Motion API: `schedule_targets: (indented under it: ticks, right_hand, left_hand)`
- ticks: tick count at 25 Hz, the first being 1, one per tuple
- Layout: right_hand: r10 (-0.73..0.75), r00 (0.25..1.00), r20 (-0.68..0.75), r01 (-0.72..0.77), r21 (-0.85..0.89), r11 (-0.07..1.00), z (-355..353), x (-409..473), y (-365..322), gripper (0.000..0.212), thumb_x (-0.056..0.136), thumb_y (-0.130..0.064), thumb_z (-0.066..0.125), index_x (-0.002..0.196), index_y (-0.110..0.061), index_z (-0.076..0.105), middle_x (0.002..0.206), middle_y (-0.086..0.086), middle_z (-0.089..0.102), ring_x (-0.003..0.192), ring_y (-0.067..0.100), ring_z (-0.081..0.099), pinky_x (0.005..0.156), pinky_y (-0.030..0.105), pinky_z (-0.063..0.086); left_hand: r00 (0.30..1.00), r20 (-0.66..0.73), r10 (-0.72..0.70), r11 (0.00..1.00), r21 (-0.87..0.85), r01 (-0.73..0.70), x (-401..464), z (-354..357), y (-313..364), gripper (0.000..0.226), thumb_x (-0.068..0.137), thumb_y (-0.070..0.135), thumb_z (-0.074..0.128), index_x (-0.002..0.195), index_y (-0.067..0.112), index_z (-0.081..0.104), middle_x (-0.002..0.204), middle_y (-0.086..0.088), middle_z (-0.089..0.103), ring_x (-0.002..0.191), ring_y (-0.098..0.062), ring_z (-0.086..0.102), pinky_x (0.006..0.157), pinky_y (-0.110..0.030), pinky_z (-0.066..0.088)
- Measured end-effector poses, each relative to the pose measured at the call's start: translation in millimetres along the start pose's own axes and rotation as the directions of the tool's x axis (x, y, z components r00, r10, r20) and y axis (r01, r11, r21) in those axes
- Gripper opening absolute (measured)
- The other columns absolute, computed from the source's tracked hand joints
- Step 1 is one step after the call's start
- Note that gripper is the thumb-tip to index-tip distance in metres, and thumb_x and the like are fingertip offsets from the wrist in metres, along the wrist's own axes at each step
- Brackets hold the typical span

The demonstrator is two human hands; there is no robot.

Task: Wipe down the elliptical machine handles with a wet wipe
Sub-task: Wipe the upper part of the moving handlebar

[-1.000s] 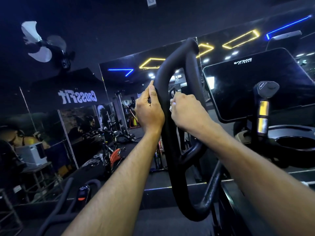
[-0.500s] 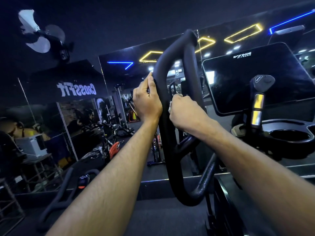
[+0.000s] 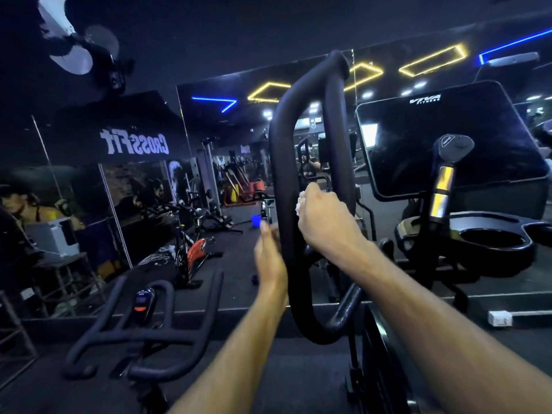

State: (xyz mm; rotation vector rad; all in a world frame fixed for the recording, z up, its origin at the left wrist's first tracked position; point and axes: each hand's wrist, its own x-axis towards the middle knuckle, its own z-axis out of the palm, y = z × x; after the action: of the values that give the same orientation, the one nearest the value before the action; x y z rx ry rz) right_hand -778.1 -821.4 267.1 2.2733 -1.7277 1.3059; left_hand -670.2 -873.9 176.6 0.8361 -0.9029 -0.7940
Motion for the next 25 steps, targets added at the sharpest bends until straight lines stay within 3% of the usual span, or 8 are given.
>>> schedule_targets:
  ticks: [4, 8, 13, 15, 17, 19, 22, 25]
  right_hand:
    - [-0.007, 0.999, 0.041, 0.006, 0.015, 1.0, 14, -25, 9, 0.014, 0.105, -0.023, 0.037, 0.104, -0.011, 0.044, 0.105, 0.017, 0.062, 0.094, 0.043, 0.061, 0.069, 0.041, 0.039]
    - [-0.024, 0.998, 0.056, 0.028, -0.075, 0.997, 18, -37, 13, 0.009, 0.105, -0.02, 0.038, 0.1, -0.013, 0.041, 0.089, 0.009, 0.054, 0.088, 0.041, 0.062, 0.066, 0.04, 0.04]
    - [-0.251, 0.954, 0.162, 0.276, -0.153, 0.949, 10, -67, 11, 0.016, 0.105, -0.032, 0.04, 0.102, -0.018, 0.046, 0.088, 0.007, 0.066, 0.08, 0.037, 0.066, 0.068, 0.046, 0.054]
    - [-0.395, 0.918, 0.038, 0.396, -0.159, 0.904, -7, -45, 5, 0.018, 0.103, -0.03, 0.047, 0.102, -0.013, 0.053, 0.092, 0.007, 0.063, 0.079, 0.03, 0.062, 0.068, 0.046, 0.056]
    - [-0.596, 0.782, -0.182, 0.539, -0.282, 0.794, -33, -1, -7, 0.018, 0.098, -0.023, 0.058, 0.099, -0.005, 0.062, 0.102, 0.011, 0.059, 0.086, 0.023, 0.055, 0.071, 0.039, 0.057]
    - [-0.756, 0.619, -0.213, 0.585, -0.519, 0.624, -60, 48, -26, 0.015, 0.096, -0.012, 0.058, 0.098, 0.001, 0.066, 0.11, 0.016, 0.062, 0.097, 0.028, 0.056, 0.083, 0.037, 0.055]
    - [-0.84, 0.527, 0.127, 0.66, -0.685, 0.31, -64, 91, -49, 0.021, 0.092, -0.003, 0.047, 0.091, 0.001, 0.068, 0.098, 0.018, 0.068, 0.095, 0.036, 0.06, 0.083, 0.045, 0.052]
    - [-0.781, 0.522, 0.344, 0.741, -0.636, 0.215, -35, 77, -38, 0.031, 0.09, -0.01, 0.035, 0.085, -0.003, 0.065, 0.087, 0.014, 0.068, 0.086, 0.032, 0.06, 0.076, 0.045, 0.052]
  left_hand:
    - [0.912, 0.268, -0.312, 0.927, -0.126, 0.354, -41, -16, -22, 0.078, 0.101, 0.071, 0.032, 0.092, 0.01, 0.08, 0.08, -0.016, 0.072, 0.067, -0.029, 0.065, 0.067, -0.04, 0.052]
    - [0.864, 0.343, -0.369, 0.914, -0.033, 0.403, -46, -19, -20, 0.088, 0.099, 0.079, 0.023, 0.075, 0.016, 0.08, 0.066, -0.012, 0.062, 0.053, -0.022, 0.052, 0.05, -0.031, 0.043]
    - [0.85, 0.357, -0.386, 0.902, -0.047, 0.43, -44, -24, -27, 0.08, 0.101, 0.074, 0.028, 0.082, 0.013, 0.078, 0.077, -0.018, 0.063, 0.064, -0.025, 0.057, 0.059, -0.034, 0.047]
    - [0.825, 0.411, -0.387, 0.895, -0.048, 0.443, -42, -24, -28, 0.083, 0.101, 0.073, 0.025, 0.086, 0.009, 0.075, 0.065, -0.015, 0.053, 0.054, -0.024, 0.048, 0.051, -0.03, 0.042]
    - [0.807, 0.452, -0.381, 0.894, -0.043, 0.446, -40, -26, -33, 0.088, 0.103, 0.072, 0.02, 0.098, 0.006, 0.079, 0.06, -0.013, 0.047, 0.048, -0.022, 0.043, 0.049, -0.029, 0.039]
    - [0.796, 0.472, -0.378, 0.889, -0.055, 0.454, -38, -27, -37, 0.091, 0.104, 0.07, 0.017, 0.111, 0.002, 0.077, 0.06, -0.013, 0.046, 0.046, -0.021, 0.043, 0.049, -0.029, 0.04]
    - [0.788, 0.499, -0.36, 0.89, -0.07, 0.451, -35, -29, -39, 0.09, 0.104, 0.07, 0.017, 0.108, 0.002, 0.076, 0.06, -0.014, 0.048, 0.046, -0.021, 0.044, 0.049, -0.029, 0.041]
    - [0.782, 0.511, -0.356, 0.89, -0.07, 0.451, -36, -29, -41, 0.09, 0.104, 0.071, 0.018, 0.105, 0.001, 0.075, 0.059, -0.015, 0.048, 0.045, -0.022, 0.043, 0.048, -0.028, 0.039]
